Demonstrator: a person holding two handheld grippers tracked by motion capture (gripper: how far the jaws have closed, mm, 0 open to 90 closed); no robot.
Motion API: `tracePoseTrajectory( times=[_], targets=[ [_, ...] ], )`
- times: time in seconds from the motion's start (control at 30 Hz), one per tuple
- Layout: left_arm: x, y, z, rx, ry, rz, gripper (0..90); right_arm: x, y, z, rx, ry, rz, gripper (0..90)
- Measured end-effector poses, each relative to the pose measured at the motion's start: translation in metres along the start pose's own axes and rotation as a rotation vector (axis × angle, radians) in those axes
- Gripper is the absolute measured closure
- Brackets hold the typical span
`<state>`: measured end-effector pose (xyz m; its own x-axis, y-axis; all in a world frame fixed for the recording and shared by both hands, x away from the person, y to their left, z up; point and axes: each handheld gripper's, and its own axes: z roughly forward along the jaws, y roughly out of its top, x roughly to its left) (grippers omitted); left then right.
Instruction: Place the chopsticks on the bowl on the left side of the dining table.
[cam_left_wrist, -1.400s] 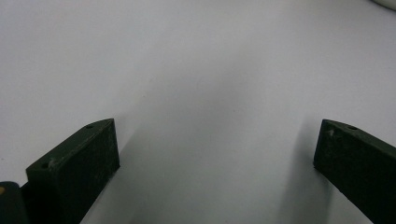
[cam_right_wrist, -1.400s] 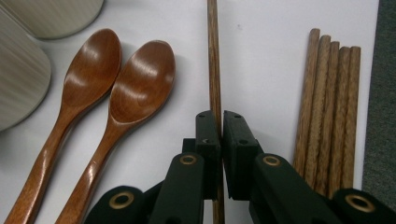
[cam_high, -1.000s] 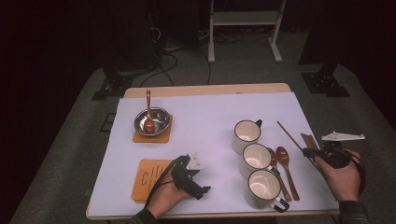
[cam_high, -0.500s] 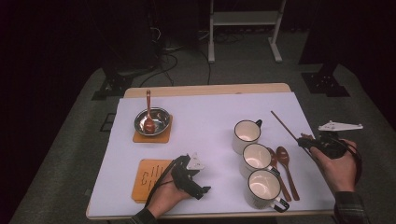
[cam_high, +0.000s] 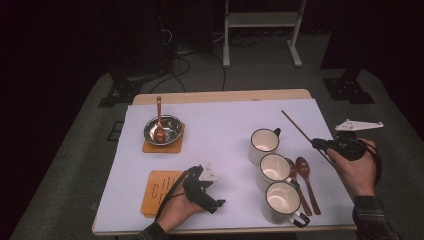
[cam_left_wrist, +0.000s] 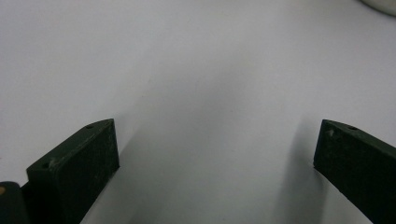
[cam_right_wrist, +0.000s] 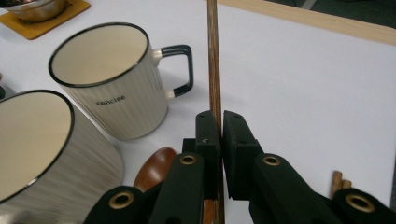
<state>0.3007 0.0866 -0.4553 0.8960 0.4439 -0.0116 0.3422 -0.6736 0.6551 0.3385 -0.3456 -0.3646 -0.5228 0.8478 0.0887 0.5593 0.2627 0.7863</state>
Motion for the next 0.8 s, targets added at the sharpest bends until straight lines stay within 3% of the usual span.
tracePoseTrajectory(
  times=[0.33,0.8],
  targets=[
    [0.004,0.007,-0.019,-0.035,-0.009,0.011,0.0,0.01,0.016,0.012,-0.003,0.055,-0.053,84.7],
    [0.017,0.011,-0.036,-0.035,-0.035,0.026,0.0,0.025,0.037,0.024,-0.012,0.122,-0.114,84.7]
  ],
)
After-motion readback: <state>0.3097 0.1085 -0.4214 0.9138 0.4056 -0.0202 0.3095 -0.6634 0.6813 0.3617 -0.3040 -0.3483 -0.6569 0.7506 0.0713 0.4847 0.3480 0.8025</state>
